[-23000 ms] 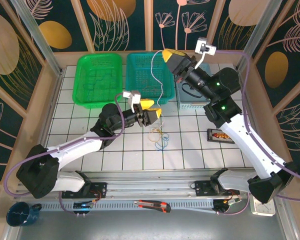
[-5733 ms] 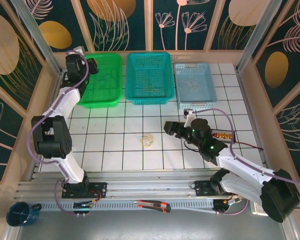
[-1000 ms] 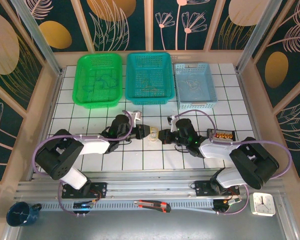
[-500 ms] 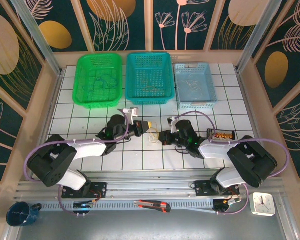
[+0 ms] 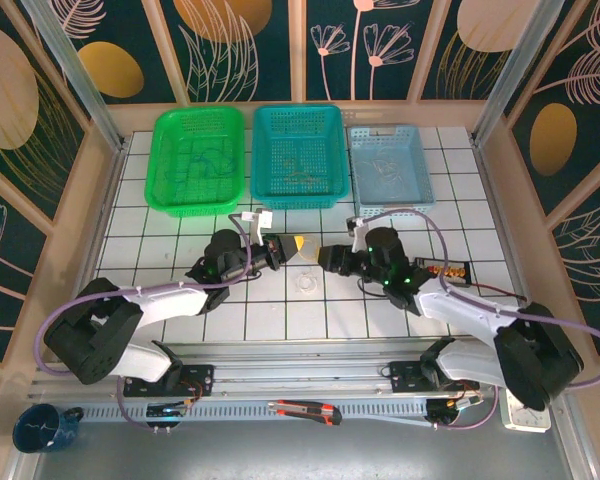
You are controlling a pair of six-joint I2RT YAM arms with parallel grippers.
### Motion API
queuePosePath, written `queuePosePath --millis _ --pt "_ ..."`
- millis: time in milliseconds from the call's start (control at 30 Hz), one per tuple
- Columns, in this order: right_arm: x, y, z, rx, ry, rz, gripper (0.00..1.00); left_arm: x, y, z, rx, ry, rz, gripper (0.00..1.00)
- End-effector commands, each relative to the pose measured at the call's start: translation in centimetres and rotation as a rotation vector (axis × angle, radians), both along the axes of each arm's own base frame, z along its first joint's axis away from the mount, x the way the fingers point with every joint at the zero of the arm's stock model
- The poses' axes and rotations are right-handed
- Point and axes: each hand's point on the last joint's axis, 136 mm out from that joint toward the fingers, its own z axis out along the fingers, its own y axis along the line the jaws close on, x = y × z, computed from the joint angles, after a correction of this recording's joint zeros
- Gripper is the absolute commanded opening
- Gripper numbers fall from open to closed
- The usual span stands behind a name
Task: Untangle the cables
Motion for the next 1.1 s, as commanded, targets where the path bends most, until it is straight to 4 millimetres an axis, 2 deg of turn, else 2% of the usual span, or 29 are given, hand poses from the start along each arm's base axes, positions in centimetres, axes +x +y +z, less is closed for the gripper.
queuePosePath --millis 0,100,267,667,867,1067 --pt "0.7 -0.7 2.0 -0.03 -0.06 -0.011 0.55 -0.7 -0.3 2.2 -0.041 -0.079 -0.044 0.0" --pt "1.2 -1.0 3.4 -0.034 -0.112 -0.007 0.57 -1.0 -0.6 2.7 -0.052 -0.091 -0.068 0.0" --pt "2.2 -0.7 4.5 -0.031 -0.158 0.023 0.57 -1.4 -0.9 3.5 -0.068 -0.097 -0.097 0.0" --pt "2.4 2.3 4.5 0.035 -0.162 0.155 0.54 -1.9 -1.1 4.8 -0.094 -0.105 -0.13 0.0" --pt "1.5 3.0 4.4 0.044 -0.153 0.198 0.53 -1.7 -1.0 4.6 -0.087 -0.098 -0.117 0.0" --pt "-0.3 1.7 4.3 0.035 -0.168 0.198 0.55 -1.4 -1.1 4.5 -0.081 -0.096 -0.11 0.0"
